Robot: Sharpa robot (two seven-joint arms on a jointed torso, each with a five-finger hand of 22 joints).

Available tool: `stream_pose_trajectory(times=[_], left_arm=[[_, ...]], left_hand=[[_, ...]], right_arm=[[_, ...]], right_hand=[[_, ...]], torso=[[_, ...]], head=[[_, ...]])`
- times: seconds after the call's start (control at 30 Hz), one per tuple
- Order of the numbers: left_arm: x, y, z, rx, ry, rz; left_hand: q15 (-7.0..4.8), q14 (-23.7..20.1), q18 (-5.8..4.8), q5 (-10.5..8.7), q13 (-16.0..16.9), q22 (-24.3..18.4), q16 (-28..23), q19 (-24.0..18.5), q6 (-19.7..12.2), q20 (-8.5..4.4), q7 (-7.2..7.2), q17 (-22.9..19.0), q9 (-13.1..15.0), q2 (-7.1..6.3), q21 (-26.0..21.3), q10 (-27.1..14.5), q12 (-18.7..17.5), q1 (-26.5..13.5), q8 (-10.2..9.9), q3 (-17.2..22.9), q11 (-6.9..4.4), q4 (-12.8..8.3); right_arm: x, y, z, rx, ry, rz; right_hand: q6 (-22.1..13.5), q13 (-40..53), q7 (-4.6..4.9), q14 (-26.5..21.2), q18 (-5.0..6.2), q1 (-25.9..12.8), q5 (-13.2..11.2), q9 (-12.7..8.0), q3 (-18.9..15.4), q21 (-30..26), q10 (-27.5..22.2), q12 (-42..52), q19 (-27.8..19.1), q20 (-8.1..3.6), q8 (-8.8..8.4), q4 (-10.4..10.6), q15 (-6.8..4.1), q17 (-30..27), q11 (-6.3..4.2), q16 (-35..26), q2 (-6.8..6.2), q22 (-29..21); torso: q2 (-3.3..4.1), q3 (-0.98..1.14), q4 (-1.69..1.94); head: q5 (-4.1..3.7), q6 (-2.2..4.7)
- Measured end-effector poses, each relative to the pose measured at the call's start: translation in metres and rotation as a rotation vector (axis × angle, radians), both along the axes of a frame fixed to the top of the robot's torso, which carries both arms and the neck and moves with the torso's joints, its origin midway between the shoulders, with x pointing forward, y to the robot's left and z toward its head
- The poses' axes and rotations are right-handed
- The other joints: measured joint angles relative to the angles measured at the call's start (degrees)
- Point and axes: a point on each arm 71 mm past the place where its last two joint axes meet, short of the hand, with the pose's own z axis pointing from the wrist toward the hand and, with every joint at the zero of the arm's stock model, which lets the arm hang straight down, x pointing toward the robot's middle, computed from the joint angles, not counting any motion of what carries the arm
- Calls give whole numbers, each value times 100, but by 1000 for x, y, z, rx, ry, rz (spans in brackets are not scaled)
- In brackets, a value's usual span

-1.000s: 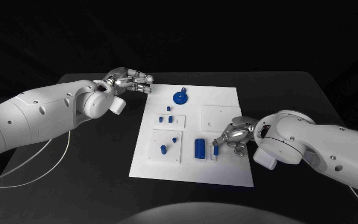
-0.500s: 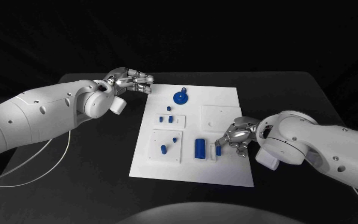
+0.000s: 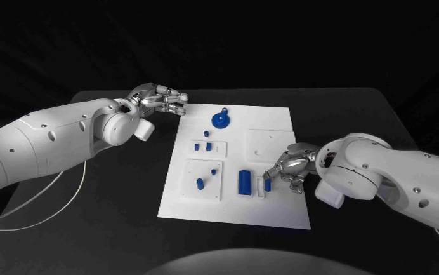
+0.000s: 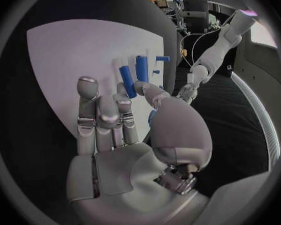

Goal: Assemble the parts on the task board

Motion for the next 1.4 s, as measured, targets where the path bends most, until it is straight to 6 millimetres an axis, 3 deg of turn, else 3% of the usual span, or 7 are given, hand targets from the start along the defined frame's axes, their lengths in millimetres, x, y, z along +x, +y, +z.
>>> stream_pose_trajectory(times=[0.67, 0.83, 0.87, 1.0, 1.4], left_arm=[[0, 0, -1, 1, 3, -3], [0, 0, -1, 0, 3, -4], [0, 0, -1, 0, 3, -4], [-1, 0, -1, 1, 4, -4], [-1, 0, -1, 2, 5, -4]], left_hand=[[0, 0, 0, 0, 0, 1, 0, 0, 0, 0, 0, -1, 0, 0, 0, 0, 0, 0, 0, 0, 0, 0], [0, 0, 0, 0, 0, -13, 0, 0, 0, 0, 0, -1, 0, 0, 0, 0, 0, 0, 0, -13, 0, 14], [0, 0, 0, 0, 0, -23, 0, 0, 0, 0, 0, -1, 0, 0, 0, 0, 0, 0, 0, -23, 0, 23], [0, 0, 0, 0, 0, -29, 0, 0, 0, 0, 0, -1, 0, 0, 0, 0, 0, 0, 0, -27, 0, 27], [0, 0, 0, 0, 0, -28, 0, 0, 0, 0, 0, -2, 0, 0, 0, 0, 0, 0, 0, -27, 0, 27]], right_arm=[[-2, 9, -7, 3, 32, 34], [-1, 10, -8, -9, 18, 38], [0, 10, -9, -12, 16, 38], [0, 11, -11, -21, 10, 41], [0, 13, -12, -35, -6, 54]], right_hand=[[2, 1, -1, 0, -7, -2, -4, 67, -8, 0, 2, 0, 1, 0, 69, -8, 1, 5, 0, 21, 2, 0], [14, 1, -5, 0, -11, -19, -24, 61, -16, 0, 4, -1, 1, 0, 39, -16, 1, 4, 1, 21, 19, 0], [18, -1, 1, -3, -11, -25, -24, -27, -16, -23, 1, 0, 1, 0, -19, -16, 4, 4, 0, 21, 26, 0], [18, -7, 1, -4, -11, -25, -85, 17, -21, -35, 1, 0, 1, 0, 3, -21, 5, -2, 0, 21, 25, 0], [20, -17, -1, -4, -11, -19, -162, 97, -205, -91, 3, -22, 1, 0, 39, -205, 5, -2, 0, 21, 77, -1]], torso=[[1, -2, 3], [4, -1, 3], [4, 0, 3], [7, 3, 1], [3, 1, 1]], head=[[19, -13], [25, -13], [25, -13], [26, -13], [31, -31]])
